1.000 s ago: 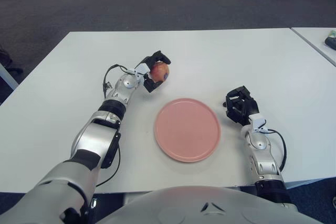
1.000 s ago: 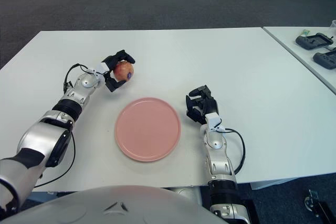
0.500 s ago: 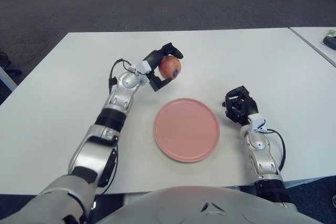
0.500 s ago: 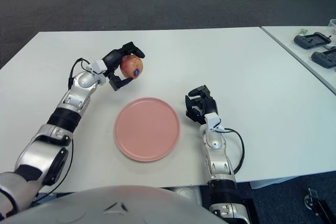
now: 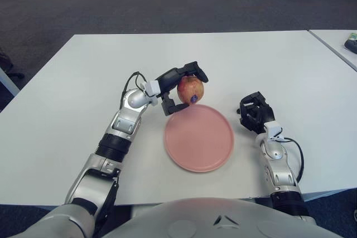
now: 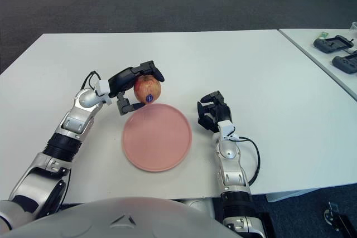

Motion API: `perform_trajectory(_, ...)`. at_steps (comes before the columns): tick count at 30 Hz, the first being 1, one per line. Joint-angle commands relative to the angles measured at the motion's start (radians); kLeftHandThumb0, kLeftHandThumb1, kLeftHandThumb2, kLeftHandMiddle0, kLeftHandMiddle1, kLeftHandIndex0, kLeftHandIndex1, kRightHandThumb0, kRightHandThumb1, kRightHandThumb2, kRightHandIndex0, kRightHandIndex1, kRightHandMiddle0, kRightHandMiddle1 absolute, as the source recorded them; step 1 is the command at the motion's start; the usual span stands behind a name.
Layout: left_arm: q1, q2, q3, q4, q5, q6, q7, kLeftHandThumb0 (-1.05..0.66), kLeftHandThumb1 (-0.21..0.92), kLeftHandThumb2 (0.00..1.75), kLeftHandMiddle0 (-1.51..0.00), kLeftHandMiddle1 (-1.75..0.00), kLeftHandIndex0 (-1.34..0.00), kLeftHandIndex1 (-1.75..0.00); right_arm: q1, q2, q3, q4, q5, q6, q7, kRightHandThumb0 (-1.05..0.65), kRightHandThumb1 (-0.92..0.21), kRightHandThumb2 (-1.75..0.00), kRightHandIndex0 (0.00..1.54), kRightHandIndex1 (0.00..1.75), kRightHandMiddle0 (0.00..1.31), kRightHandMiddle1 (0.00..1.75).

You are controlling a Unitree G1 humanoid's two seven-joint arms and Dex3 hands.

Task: Put the apple into the plate.

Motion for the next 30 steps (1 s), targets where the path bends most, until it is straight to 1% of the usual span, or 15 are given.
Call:
perform_trajectory(1, 0.006, 0.021, -0.010, -0.032, -0.022, -0.043, -0.043, 0.00, -0.11, 1.75, -0.97, -1.60, -0.71, -1.75, 0.016, 0.002, 0.000, 0.007, -0.004, 0.038, 0.000, -0.38, -0.68, -0.86, 0.49, 1.38, 0.33, 1.75)
perform_trajectory(5, 0.054, 0.041, -0.054, -0.059, -0.004, -0.126, -0.085, 0.00, -0.11, 1.75, -0.98, -1.60, -0.71, -1.75, 0.018, 0.002, 0.000, 0.001, -0.002, 0.046, 0.001, -0.38, -0.68, -0.86, 0.48, 1.38, 0.33, 1.75)
perform_trajectory(6, 0.060, 0.054, -0.067, -0.058, 0.017, -0.158, -0.092, 0.00, -0.11, 1.75, -0.98, -1.60, -0.71, -1.75, 0.018, 0.002, 0.000, -0.001, -0.003, 0.047, 0.001, -0.38, -0.68, -0.86, 0.48, 1.38, 0.33, 1.75)
perform_trajectory(9, 0.061, 0.086, -0.098, -0.045, 0.063, -0.247, -0.111, 0.00, -0.11, 1.75, -0.98, -1.59, -0.71, -1.75, 0.019, 0.001, 0.000, -0.006, -0.002, 0.052, 0.002, -0.38, -0.69, -0.86, 0.48, 1.38, 0.33, 1.75)
perform_trajectory(10, 0.059, 0.090, -0.102, -0.039, 0.069, -0.264, -0.113, 0.00, -0.11, 1.75, -0.98, -1.59, -0.71, -1.75, 0.019, 0.001, 0.000, -0.007, -0.002, 0.054, 0.002, -0.38, -0.69, -0.86, 0.48, 1.38, 0.33, 1.75)
perform_trajectory(11, 0.060, 0.092, -0.116, -0.019, 0.094, -0.315, -0.108, 0.00, -0.11, 1.75, -0.98, -1.58, -0.71, -1.75, 0.019, 0.001, 0.000, -0.008, -0.002, 0.054, 0.003, -0.38, -0.69, -0.86, 0.48, 1.38, 0.33, 1.75)
perform_trajectory(13, 0.060, 0.092, -0.131, 0.009, 0.122, -0.377, -0.097, 0.00, -0.12, 1.75, -0.99, -1.58, -0.71, -1.75, 0.019, 0.001, -0.001, -0.008, -0.001, 0.056, 0.004, -0.38, -0.69, -0.86, 0.48, 1.38, 0.33, 1.75)
perform_trajectory(14, 0.050, 0.093, -0.144, 0.037, 0.156, -0.452, -0.083, 0.00, -0.12, 1.75, -0.99, -1.58, -0.71, -1.75, 0.018, 0.000, -0.001, -0.008, 0.000, 0.055, 0.005, -0.38, -0.69, -0.86, 0.48, 1.38, 0.33, 1.75)
perform_trajectory(15, 0.042, 0.093, -0.152, 0.057, 0.178, -0.503, -0.074, 0.00, -0.11, 1.75, -0.98, -1.59, -0.71, -1.75, 0.018, -0.001, -0.001, -0.007, 0.000, 0.054, 0.006, -0.38, -0.69, -0.86, 0.48, 1.38, 0.33, 1.75)
perform_trajectory(16, 0.034, 0.089, -0.158, 0.076, 0.238, -0.579, -0.037, 0.00, -0.11, 1.75, -0.98, -1.59, -0.71, -1.75, 0.018, -0.002, 0.000, -0.006, 0.001, 0.051, 0.008, -0.38, -0.69, -0.86, 0.48, 1.38, 0.33, 1.75)
perform_trajectory(18, 0.032, 0.074, -0.160, 0.097, 0.351, -0.684, 0.041, 0.00, -0.10, 1.75, -0.95, -1.63, -0.70, -1.75, 0.017, -0.003, 0.000, -0.004, 0.000, 0.048, 0.010, -0.38, -0.69, -0.86, 0.48, 1.38, 0.33, 1.75)
perform_trajectory(20, 0.042, 0.057, -0.155, 0.107, 0.448, -0.748, 0.113, 0.00, -0.08, 1.75, -0.92, -1.68, -0.69, -1.75, 0.017, -0.004, 0.000, -0.003, 0.000, 0.046, 0.010, -0.38, -0.69, -0.86, 0.48, 1.38, 0.33, 1.75)
perform_trajectory(22, 0.048, 0.049, -0.153, 0.117, 0.504, -0.780, 0.161, 0.00, -0.07, 1.75, -0.91, -1.71, -0.68, -1.74, 0.018, -0.004, 0.000, -0.003, -0.001, 0.045, 0.010, -0.38, -0.69, -0.86, 0.48, 1.38, 0.33, 1.75)
perform_trajectory(25, 0.058, 0.042, -0.145, 0.131, 0.628, -0.826, 0.264, 0.00, -0.07, 1.75, -0.91, -1.74, -0.69, -1.71, 0.018, -0.004, 0.000, -0.004, -0.001, 0.048, 0.010, -0.38, -0.69, -0.86, 0.48, 1.38, 0.33, 1.75)
perform_trajectory(30, 0.033, 0.067, -0.145, 0.155, 0.799, -0.865, 0.406, 0.00, -0.09, 1.75, -0.92, -1.74, -0.73, -1.65, 0.017, -0.004, -0.002, -0.005, 0.001, 0.050, 0.011, -0.38, -0.69, -0.85, 0.48, 1.38, 0.33, 1.75)
